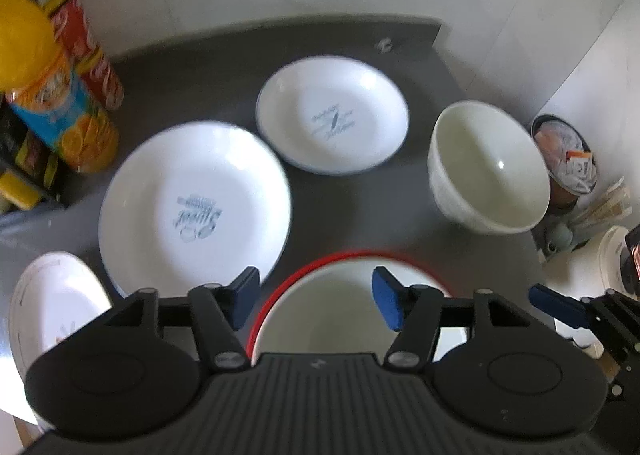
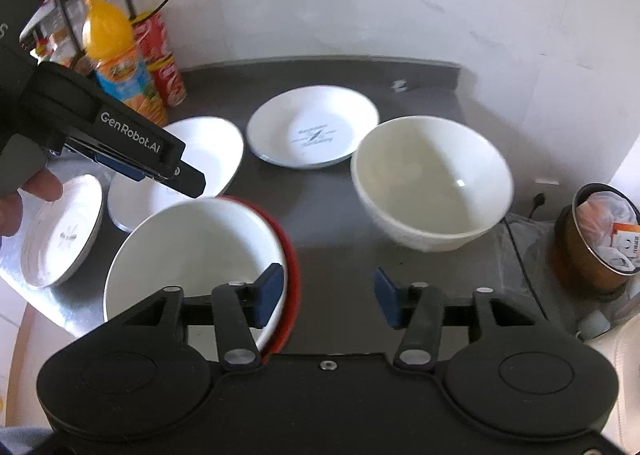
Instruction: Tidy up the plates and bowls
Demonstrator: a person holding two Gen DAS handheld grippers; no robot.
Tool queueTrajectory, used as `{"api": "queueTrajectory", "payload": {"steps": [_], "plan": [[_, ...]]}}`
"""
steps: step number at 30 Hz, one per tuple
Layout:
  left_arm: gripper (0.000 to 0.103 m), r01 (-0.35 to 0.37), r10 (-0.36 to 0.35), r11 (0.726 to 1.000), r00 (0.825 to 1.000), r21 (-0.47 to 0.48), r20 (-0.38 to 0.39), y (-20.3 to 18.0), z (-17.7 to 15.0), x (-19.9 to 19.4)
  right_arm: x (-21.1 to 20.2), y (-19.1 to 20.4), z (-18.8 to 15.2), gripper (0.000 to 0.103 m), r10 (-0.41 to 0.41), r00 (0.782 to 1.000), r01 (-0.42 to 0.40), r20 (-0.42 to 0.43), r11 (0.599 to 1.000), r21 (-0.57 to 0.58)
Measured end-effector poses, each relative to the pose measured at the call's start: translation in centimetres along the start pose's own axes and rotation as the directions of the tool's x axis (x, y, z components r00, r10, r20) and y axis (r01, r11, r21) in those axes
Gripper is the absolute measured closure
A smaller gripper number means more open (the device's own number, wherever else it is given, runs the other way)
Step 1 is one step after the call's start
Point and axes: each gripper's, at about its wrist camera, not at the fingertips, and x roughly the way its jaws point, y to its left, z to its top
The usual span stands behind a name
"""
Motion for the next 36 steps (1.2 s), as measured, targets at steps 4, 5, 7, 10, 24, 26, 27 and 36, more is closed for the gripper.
{"api": "queueTrajectory", "payload": {"steps": [4, 5, 7, 10, 24, 26, 27, 36], "plan": [[0.037, 0.001, 0.000, 1.000, 1.000, -0.009, 0.031, -1.3, 1.1, 0.0, -0.3, -2.3, 0.3, 0.047, -0.015, 1.000, 0.014, 0.023, 0.998, 0.057], [0.037, 0.000, 0.001, 1.000, 0.999, -0.014, 0.038, -1.7, 1.3, 0.1, -0.4, -2.9, 0.4, 0.044, -0.023, 0.999, 0.020, 0.031, 0.998, 0.067], [0.037, -0.005, 0.006, 1.000, 0.999, -0.020, 0.049, -2.1, 1.8, 0.3, -0.7, -3.9, 0.6, 0.042, -0.035, 0.998, 0.031, 0.051, 0.996, 0.078], [0.037, 0.016, -0.014, 1.000, 0.998, -0.025, 0.067, -3.0, 2.5, 0.6, -0.9, -5.1, 0.9, 0.042, -0.049, 0.996, 0.043, 0.074, 0.996, 0.072], [0.038, 0.060, -0.057, 0.998, 0.993, -0.023, 0.102, -6.6, 3.6, 4.5, 2.0, -9.6, 1.8, 0.043, -0.087, 0.991, 0.070, 0.101, 0.985, 0.155], [0.038, 0.071, -0.068, 0.997, 0.992, -0.021, 0.108, -6.9, 3.4, 5.0, 2.5, -10.1, 1.9, 0.043, -0.116, 0.989, 0.103, 0.091, 0.984, 0.143], [0.038, 0.079, -0.076, 0.996, 0.992, -0.030, 0.098, -6.9, 3.3, 5.4, 2.8, -10.4, 1.9, 0.043, -0.120, 0.989, 0.107, 0.086, 0.983, 0.150], [0.041, 0.089, -0.084, 0.995, 0.992, -0.052, 0.099, -7.9, 3.8, 6.8, 5.9, -11.8, 1.5, 0.056, -0.126, 0.991, 0.118, 0.038, 0.978, 0.172]]}}
